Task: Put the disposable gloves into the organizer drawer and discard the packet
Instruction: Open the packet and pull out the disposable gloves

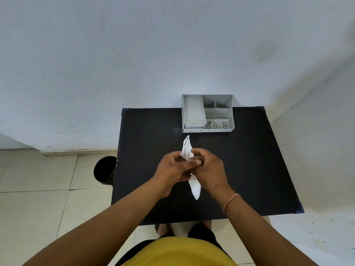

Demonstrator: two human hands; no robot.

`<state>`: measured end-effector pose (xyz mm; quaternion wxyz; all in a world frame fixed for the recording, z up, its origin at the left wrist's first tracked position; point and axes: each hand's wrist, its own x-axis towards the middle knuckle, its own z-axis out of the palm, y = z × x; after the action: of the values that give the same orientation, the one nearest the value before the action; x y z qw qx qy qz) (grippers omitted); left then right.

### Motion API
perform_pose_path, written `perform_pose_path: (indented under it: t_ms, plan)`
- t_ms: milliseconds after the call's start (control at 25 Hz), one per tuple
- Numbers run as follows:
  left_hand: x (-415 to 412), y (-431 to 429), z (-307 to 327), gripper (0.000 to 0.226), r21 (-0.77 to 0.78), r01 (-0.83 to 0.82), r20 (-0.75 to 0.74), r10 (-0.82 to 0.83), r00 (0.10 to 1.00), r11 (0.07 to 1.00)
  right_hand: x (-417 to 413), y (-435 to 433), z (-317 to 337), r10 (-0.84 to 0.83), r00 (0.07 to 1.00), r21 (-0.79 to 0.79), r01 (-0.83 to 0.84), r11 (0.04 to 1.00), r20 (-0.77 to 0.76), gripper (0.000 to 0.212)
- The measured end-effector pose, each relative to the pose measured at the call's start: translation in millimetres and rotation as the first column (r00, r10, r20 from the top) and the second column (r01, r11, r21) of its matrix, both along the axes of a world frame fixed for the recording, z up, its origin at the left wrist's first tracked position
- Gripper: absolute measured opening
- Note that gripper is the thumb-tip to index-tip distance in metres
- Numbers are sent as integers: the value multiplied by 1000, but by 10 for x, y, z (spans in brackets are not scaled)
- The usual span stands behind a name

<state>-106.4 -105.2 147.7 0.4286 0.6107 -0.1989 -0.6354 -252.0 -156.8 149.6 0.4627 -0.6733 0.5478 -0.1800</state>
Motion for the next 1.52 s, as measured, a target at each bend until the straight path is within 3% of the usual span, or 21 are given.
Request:
perform_pose_path:
  t_ms: [160, 320, 520, 600, 720, 800, 840, 920, 960, 1040, 1120, 1200, 1280, 1360, 1400, 1440, 1520]
  plan:
    - [-35, -18, 11, 23, 35, -77, 45, 76, 996, 996, -80, -36, 140, -56, 990, 287, 16, 958, 130, 52]
    - [-43, -20, 44, 28, 44, -11, 37, 10, 999, 999, -135, -82, 110, -134, 987, 280, 104, 954, 90, 57]
    - [84, -73, 4, 19, 77, 20, 147, -31, 989, 997, -287, -167, 129, -406, 902, 362, 334, 870, 143, 41]
    - [134, -77, 3, 20, 60, 30, 229, -43, 973, 998, -387, -186, 140, -384, 923, 224, 367, 903, 37, 37]
    - [121, -74, 18, 22, 17, 81, 347, -82, 934, 997, -472, -90, 196, -152, 954, -181, 107, 978, -259, 40]
    - [74, -100, 11, 25, 10, 127, 445, -119, 888, 992, -429, 10, 228, -100, 945, -480, -66, 875, -311, 31]
    - [46, -116, -5, 26, 4, 141, 487, -125, 864, 990, -376, 36, 241, -75, 955, -515, -88, 853, -286, 25]
    - [-2, -125, -1, 25, 4, 178, 554, -150, 819, 984, -252, -7, 211, 24, 960, -368, -130, 921, -279, 26]
    - [-18, -122, 10, 24, 17, 211, 589, -181, 788, 977, -182, -39, 187, 137, 935, -179, -204, 962, -326, 30]
    - [-30, -99, 31, 24, 50, 315, 676, -264, 688, 948, -115, -74, 118, 365, 868, 155, -331, 931, -336, 34]
    - [-53, -60, 81, 25, 81, 417, 759, -327, 563, 906, -84, -52, 56, 460, 835, 229, -405, 885, -302, 31]
    - [-88, -9, 140, 26, 121, 483, 772, -388, 504, 867, -104, 6, -20, 461, 841, 247, -401, 882, -283, 28]
    - [-102, 48, 187, 30, 137, 535, 691, -467, 551, 834, -120, 65, -28, 441, 858, 245, -383, 891, -264, 20]
    - [-32, 99, 232, 26, 38, 448, 494, -407, 768, 893, -131, 68, 29, 466, 862, 191, -433, 881, -198, 12]
    - [40, 115, 223, 23, -14, 299, 395, -269, 878, 954, -116, 24, 15, 493, 853, 176, -466, 867, -170, 20]
    - [126, 117, 160, 26, -44, 105, 345, -83, 935, 994, -92, -9, -5, 489, 840, 140, -468, 872, -235, 34]
    - [369, 89, -68, 38, -16, -129, 450, 122, 885, 992, -170, -24, -90, 413, 856, 93, -405, 910, -312, 58]
